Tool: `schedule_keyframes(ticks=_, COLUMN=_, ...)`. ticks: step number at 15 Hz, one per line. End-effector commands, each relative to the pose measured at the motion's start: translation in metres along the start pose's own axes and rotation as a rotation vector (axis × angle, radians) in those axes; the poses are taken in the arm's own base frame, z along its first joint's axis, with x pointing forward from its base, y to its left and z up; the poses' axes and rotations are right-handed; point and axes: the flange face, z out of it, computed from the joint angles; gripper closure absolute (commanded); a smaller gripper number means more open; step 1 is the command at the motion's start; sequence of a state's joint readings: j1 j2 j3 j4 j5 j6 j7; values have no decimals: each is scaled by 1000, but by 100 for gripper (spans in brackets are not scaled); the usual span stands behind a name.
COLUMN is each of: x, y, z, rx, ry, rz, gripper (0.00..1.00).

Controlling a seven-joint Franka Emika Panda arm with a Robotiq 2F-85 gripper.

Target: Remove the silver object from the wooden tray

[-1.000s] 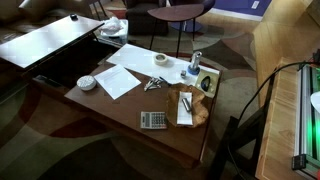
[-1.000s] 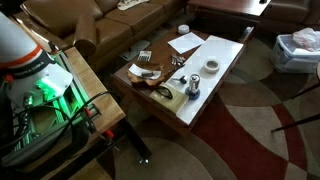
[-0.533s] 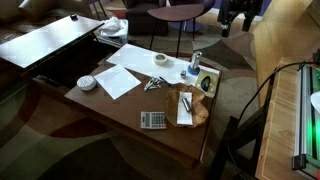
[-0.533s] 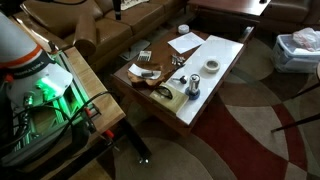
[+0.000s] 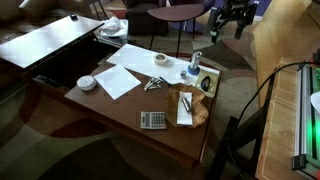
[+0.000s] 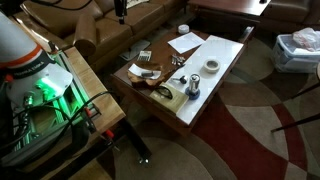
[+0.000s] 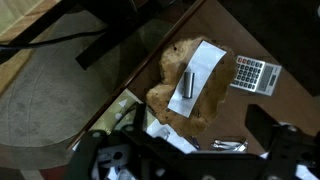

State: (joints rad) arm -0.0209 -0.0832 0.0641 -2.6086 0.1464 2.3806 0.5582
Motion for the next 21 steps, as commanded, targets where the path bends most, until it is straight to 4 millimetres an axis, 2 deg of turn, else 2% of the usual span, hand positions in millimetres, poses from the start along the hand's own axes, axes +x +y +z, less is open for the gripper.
schedule_keyframes(ticks=1, x=-5, y=-20, z=74, rx=12, ry=37, rz=199, gripper=0)
schedule_keyframes(ticks=2, x=-5, y=-26, z=82, rx=27, ry=88, rz=234, gripper=0)
schedule_keyframes(ticks=4, x=-1, y=-24, z=119, rx=30, ry=148, rz=298, gripper=0)
schedule_keyframes(ticks=6, x=6, y=-25, z=146, rx=3, ry=229, rz=340, gripper=0)
schedule_keyframes(ticks=8, x=5, y=-30, z=180, rx=-95, ry=257, rz=368, gripper=0)
schedule_keyframes(ticks=9, x=-1, y=-35, z=191, rx=-148, ry=245, rz=384, gripper=0)
schedule_keyframes(ticks=10, x=-1, y=-21, z=166, rx=-71, ry=222, rz=363, gripper=0)
schedule_keyframes(ticks=12, x=-6, y=-32, z=187, rx=-122, ry=235, rz=364, gripper=0)
schedule_keyframes(ticks=16, x=-2, y=-36, z=192, rx=-133, ry=246, rz=369, gripper=0)
schedule_keyframes(ticks=20, x=-13, y=-65, z=214, rx=33, ry=165, rz=186, gripper=0)
schedule_keyframes(ticks=21, x=-13, y=-69, z=225, rx=56, ry=169, rz=122, gripper=0)
